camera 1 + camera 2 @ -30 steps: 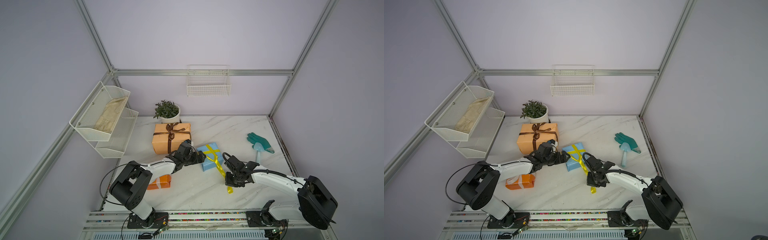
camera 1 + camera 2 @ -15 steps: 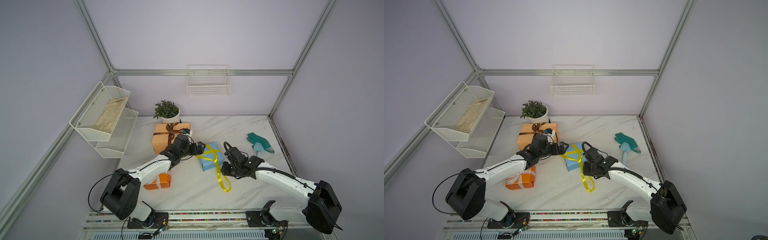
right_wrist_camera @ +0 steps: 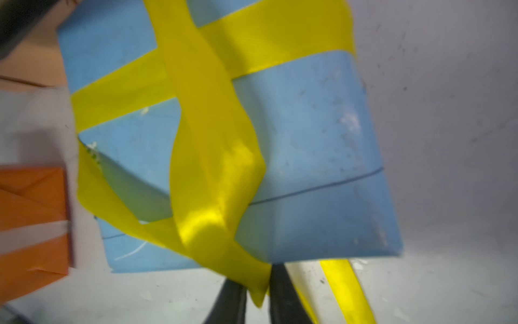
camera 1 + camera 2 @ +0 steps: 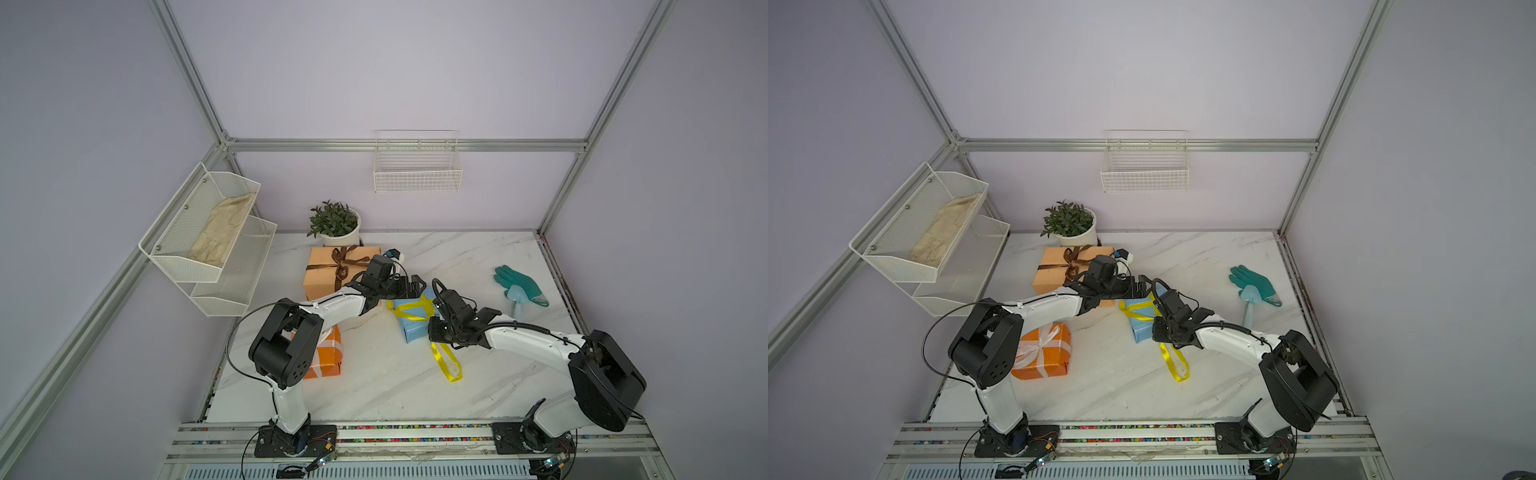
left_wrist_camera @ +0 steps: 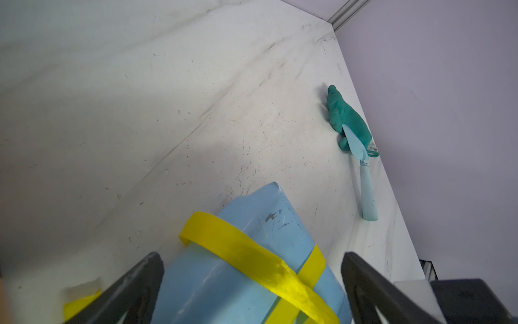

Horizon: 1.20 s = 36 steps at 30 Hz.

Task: Untie the ribbon bows on the gift boxes
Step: Untie the ribbon from the gift box, then adjust the gift box at the center of the board.

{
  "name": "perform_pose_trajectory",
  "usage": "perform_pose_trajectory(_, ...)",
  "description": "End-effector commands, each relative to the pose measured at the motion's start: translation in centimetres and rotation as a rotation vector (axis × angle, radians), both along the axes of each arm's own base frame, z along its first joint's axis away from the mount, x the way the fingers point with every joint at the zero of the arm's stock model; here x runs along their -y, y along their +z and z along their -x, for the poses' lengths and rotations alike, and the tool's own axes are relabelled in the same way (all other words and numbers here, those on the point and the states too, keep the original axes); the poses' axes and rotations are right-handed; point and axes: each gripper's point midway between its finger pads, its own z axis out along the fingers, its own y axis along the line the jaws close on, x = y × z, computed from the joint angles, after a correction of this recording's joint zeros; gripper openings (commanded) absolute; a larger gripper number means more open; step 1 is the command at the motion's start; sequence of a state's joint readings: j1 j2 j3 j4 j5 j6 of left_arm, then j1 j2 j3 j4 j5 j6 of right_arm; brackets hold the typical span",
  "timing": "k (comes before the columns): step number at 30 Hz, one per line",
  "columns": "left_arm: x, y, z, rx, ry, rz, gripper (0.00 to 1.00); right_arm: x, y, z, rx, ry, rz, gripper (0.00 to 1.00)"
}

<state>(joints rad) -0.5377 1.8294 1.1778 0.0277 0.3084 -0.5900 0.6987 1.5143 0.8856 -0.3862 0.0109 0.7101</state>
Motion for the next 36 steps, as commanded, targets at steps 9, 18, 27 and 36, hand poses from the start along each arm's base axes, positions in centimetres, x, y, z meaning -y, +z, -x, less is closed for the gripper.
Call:
perform_pose_trajectory(9,0.4,-0.4,0.1,-0.013,-0.018,0.033,1.00,0.7,2.7,3.0,-0.058,0.014,-0.058,0.00)
perform_pose_trajectory(18,0.8,-1.4,0.4,-0.039,-0.042,0.042,1.00,3.6,-0.7,10.2,-0.276,-0.091,-0.145,0.00)
perform_pose_trajectory(27,0.8,-1.1,1.6,-0.067,-0.060,0.065,1.00,3.8,-0.9,6.5,-0.204,-0.131,-0.008,0.97)
perform_pose_trajectory(36,1.8,-0.8,3.9,-0.176,-0.099,0.176,0.96,2.0,2.6,-0.2,-0.026,-0.109,-0.043,0.95)
